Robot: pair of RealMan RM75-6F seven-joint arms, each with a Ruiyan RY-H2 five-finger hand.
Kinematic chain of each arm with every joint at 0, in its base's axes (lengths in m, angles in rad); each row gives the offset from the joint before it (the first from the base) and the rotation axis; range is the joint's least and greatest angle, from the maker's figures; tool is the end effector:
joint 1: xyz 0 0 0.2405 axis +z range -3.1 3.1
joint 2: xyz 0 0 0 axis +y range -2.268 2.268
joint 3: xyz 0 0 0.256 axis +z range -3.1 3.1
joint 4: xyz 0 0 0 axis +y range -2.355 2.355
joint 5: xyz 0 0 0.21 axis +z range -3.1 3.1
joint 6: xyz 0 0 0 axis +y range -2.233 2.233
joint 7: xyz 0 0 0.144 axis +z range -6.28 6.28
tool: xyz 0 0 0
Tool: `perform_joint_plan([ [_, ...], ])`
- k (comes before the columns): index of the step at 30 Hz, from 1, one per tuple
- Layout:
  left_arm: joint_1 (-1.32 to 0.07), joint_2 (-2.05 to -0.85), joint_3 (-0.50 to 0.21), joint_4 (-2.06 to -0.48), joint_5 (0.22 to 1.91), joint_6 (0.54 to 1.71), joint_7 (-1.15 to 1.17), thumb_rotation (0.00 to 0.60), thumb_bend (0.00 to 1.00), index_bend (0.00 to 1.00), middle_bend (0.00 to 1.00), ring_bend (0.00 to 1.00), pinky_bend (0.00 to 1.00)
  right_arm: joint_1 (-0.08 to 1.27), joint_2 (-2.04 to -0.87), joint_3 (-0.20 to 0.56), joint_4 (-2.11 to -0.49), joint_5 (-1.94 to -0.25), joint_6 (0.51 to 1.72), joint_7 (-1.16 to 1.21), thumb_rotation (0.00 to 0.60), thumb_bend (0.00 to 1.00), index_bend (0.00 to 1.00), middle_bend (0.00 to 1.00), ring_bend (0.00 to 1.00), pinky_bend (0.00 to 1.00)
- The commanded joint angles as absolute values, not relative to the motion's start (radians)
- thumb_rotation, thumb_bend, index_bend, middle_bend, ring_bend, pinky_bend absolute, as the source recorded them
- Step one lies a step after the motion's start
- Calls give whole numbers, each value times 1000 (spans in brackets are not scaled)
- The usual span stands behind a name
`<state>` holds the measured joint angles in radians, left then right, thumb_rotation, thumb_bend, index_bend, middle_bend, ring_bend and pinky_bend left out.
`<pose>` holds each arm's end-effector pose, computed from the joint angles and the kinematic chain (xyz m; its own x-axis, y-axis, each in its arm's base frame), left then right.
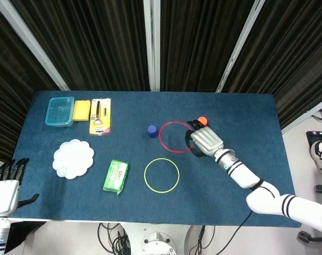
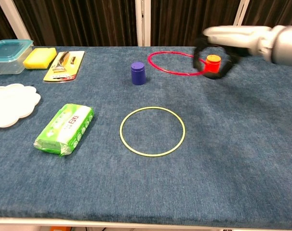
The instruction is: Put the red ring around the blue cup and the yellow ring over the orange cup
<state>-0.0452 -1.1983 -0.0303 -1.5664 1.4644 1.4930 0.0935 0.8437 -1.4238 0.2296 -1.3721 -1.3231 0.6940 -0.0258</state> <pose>-0.3253 0.1643 0.1377 0.4469 0.0366 0.8938 0.8918 0.0612 -0.4484 -0.1343 -0.3878 0.0121 0.4913 -0.3227 0.8090 -0.8107 -0.5090 0.2893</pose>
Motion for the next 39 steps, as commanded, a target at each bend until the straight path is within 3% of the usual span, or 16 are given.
perform_joint_plan([
  [1,-46,-1197,-31,-1568,1461,1491,95,600,97,57,53,0,0,916,-1493,271,-1305,-1247,637,-86,600,358,727,328,0,0],
  [11,-43,-1195,-32,-1572,1442,1481,99,600,96,57,53,0,0,1043,-1650,291,-1140,-1119,599,-191,600,354,710,323,0,0],
  [14,-44,-1195,-33,-1574,1440,1478,99,600,97,57,53,0,0,1056,-1686,285,-1112,-1105,614,-208,600,254,532,277,0,0],
  [16,-44,-1196,-32,-1573,1442,1479,101,600,97,57,53,0,0,1055,-1694,274,-1112,-1107,623,-213,600,101,317,227,0,0],
  [18,-45,-1196,-33,-1572,1442,1479,100,600,97,57,53,0,0,1048,-1695,266,-1117,-1111,637,-212,600,31,161,186,0,0],
  [21,-47,-1196,-34,-1570,1443,1477,98,600,96,56,53,0,0,1017,-1673,257,-1156,-1137,686,-185,600,19,75,155,0,0],
  [25,-50,-1196,-35,-1565,1444,1474,94,600,96,56,54,0,0,940,-1586,213,-1283,-1249,789,-107,600,19,123,179,0,0],
  [31,-56,-1200,-37,-1560,1445,1468,89,600,96,57,53,0,0,819,-1448,61,-1429,-1480,938,6,600,108,336,226,0,0],
  [35,-58,-1199,-36,-1566,1450,1469,95,600,97,57,53,0,0,772,-1410,-29,-1445,-1580,987,24,600,162,365,226,0,0],
  [39,-60,-1198,-36,-1575,1458,1475,102,600,96,56,53,0,0,750,-1415,-72,-1441,-1623,996,21,600,192,371,226,0,0],
])
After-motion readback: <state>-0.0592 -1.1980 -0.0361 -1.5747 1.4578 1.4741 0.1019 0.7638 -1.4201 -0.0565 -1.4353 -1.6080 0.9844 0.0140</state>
